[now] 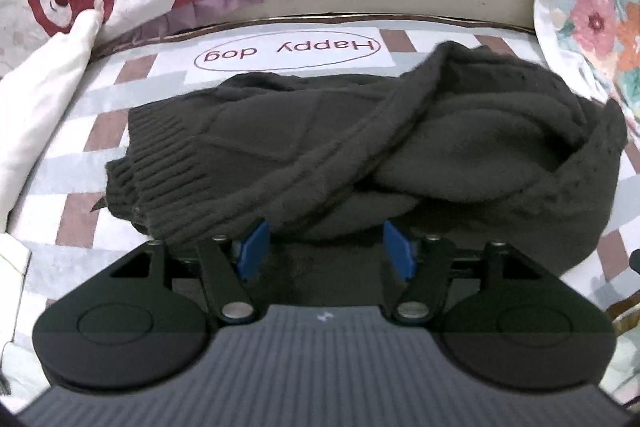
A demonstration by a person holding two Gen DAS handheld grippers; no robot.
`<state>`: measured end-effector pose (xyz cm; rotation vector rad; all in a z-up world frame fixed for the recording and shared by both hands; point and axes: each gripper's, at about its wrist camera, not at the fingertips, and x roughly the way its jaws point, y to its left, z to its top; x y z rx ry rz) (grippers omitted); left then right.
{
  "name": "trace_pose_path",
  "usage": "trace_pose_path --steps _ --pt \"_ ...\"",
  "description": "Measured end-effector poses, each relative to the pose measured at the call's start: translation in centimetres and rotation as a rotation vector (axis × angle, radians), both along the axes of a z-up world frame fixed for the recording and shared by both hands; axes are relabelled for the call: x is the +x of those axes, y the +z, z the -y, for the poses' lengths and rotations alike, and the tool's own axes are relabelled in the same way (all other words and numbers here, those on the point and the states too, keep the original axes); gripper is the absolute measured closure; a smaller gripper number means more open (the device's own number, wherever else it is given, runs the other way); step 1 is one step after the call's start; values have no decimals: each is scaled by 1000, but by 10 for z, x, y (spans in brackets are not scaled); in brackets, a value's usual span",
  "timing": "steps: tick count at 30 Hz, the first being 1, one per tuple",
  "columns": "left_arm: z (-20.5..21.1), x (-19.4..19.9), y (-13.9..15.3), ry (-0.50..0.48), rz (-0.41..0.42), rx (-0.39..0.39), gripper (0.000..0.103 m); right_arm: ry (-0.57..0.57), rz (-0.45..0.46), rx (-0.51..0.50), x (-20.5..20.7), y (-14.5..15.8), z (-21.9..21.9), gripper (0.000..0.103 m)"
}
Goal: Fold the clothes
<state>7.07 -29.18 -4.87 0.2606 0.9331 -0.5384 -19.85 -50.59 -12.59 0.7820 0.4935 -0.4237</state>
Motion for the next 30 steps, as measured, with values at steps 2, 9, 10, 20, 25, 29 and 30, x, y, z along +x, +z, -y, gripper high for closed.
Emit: trace_pose_path --steps 2,9,10,20,25,29,30 --pt "-7 10 1 -8 43 42 40 30 7 -16 5 6 -7 59" --pt "-48 38 -27 -5 55 58 67 129 -7 13 30 12 -27 46" --pt "-53 37 -29 -15 44 17 74 142 -9 19 34 13 -29 46" --pt "-55 18 -32 -99 63 -162 53 206 -46 47 84 16 -46 41" --pt "-36 -2 -41 -185 142 -31 53 12 -111 60 122 3 -26 39" --pt "-53 14 -43 -98 93 -91 53 -101 -97 142 136 -16 -13 35" --pt "-58 20 -45 -71 59 -112 53 -118 -89 152 138 -22 -10 34"
